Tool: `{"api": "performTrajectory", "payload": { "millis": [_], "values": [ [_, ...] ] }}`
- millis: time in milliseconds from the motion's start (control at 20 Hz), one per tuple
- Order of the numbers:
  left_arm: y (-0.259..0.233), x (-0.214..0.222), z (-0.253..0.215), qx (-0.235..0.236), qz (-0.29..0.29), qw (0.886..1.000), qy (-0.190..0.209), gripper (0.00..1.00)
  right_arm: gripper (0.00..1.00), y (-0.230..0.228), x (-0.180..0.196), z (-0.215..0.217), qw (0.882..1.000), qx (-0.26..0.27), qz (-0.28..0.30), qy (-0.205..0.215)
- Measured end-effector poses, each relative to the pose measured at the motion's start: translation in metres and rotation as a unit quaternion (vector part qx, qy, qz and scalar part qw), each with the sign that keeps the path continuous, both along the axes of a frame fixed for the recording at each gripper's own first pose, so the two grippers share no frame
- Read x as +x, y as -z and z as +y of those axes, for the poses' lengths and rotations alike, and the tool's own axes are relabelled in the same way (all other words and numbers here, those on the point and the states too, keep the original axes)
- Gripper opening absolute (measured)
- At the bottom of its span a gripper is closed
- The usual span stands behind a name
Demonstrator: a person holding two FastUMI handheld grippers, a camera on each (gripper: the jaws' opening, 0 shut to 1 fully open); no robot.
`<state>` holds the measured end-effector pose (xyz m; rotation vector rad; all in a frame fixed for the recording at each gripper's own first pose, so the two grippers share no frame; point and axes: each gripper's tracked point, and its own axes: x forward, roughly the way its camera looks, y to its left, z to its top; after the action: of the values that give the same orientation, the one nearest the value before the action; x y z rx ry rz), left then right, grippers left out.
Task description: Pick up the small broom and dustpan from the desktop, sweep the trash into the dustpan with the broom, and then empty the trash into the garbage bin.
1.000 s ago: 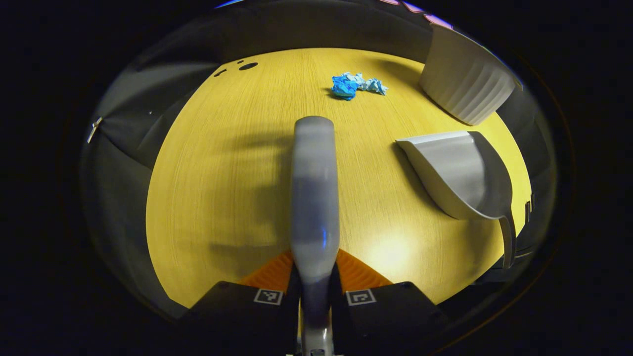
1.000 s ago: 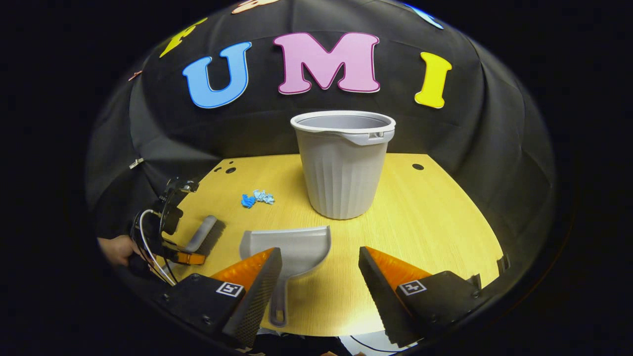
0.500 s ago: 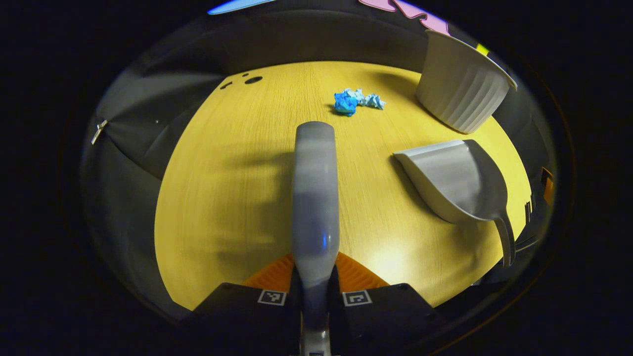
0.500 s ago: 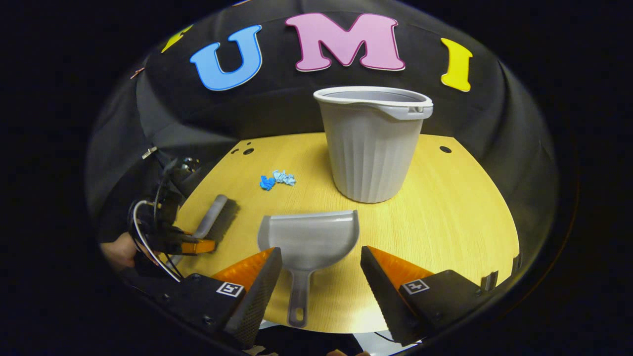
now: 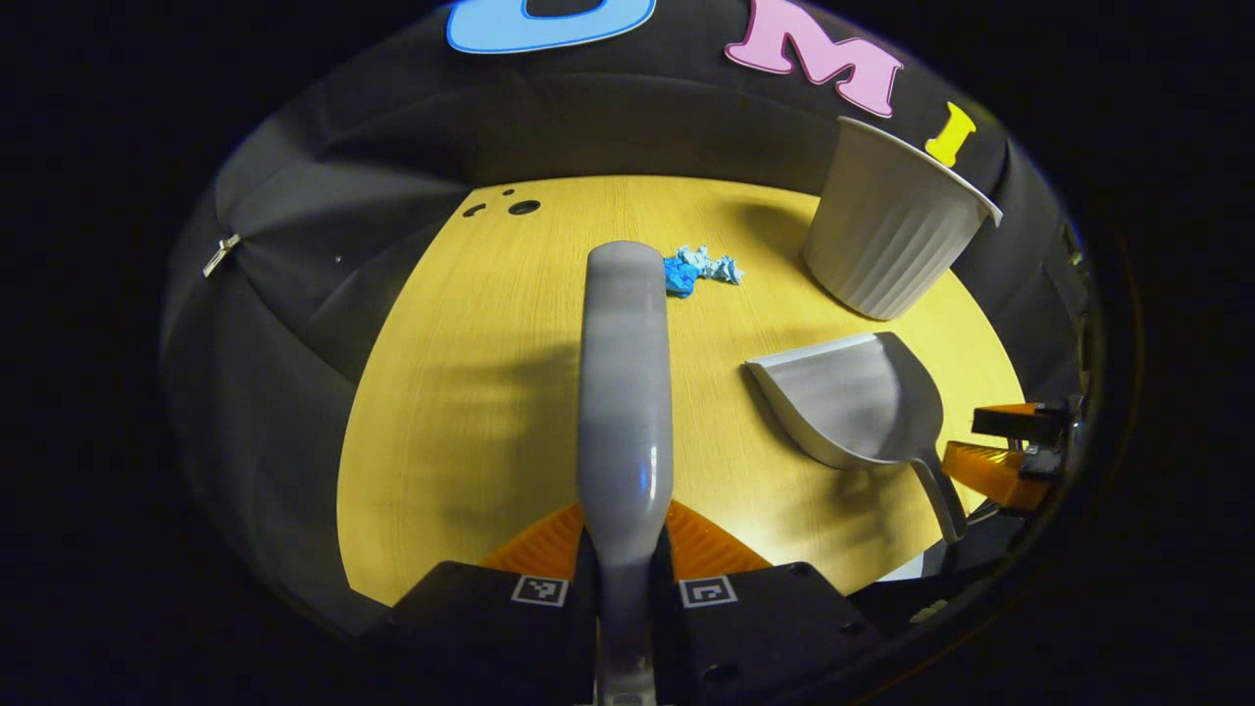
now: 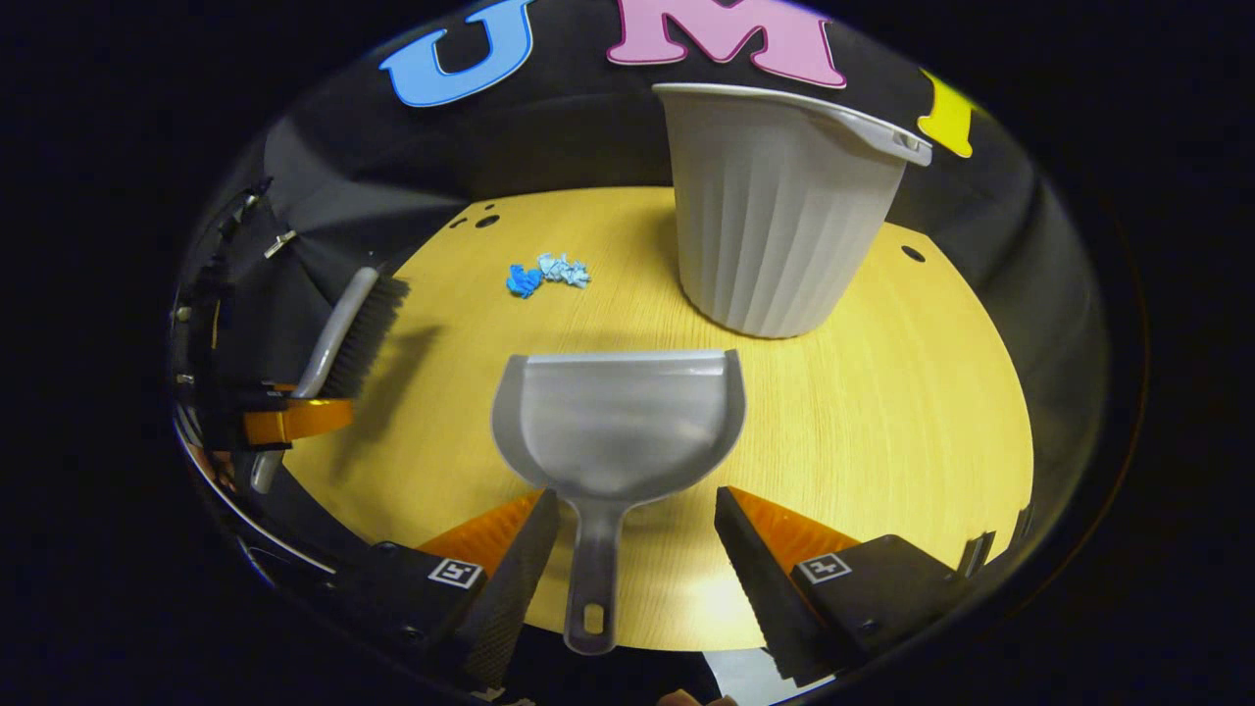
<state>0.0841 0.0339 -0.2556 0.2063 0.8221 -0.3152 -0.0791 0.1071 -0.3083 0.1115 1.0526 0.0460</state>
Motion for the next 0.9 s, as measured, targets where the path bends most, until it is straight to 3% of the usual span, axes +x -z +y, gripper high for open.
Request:
{"api": "performTrajectory", "payload": {
  "millis": [450, 750, 800, 900],
  "values": [
    [0.005, -0.019, 0.023, -0.005, 0.010, 0.999, -0.029, 0.27, 0.99, 0.054, -0.014, 0.018, 0.998, 0.001, 0.070, 0.007],
    [0.010, -0.028, 0.027, -0.004, 0.022, 0.999, -0.040, 0.30, 1.00, 0.077, -0.003, 0.018, 0.996, -0.014, 0.085, 0.013],
    [0.009, -0.028, 0.027, -0.001, 0.021, 0.999, -0.040, 0.27, 1.00, 0.076, 0.000, 0.018, 0.997, -0.018, 0.080, 0.009],
    [0.008, -0.029, 0.026, 0.000, 0.020, 0.999, -0.040, 0.30, 0.98, 0.077, 0.001, 0.021, 0.997, -0.023, 0.075, -0.004]
  ]
}}
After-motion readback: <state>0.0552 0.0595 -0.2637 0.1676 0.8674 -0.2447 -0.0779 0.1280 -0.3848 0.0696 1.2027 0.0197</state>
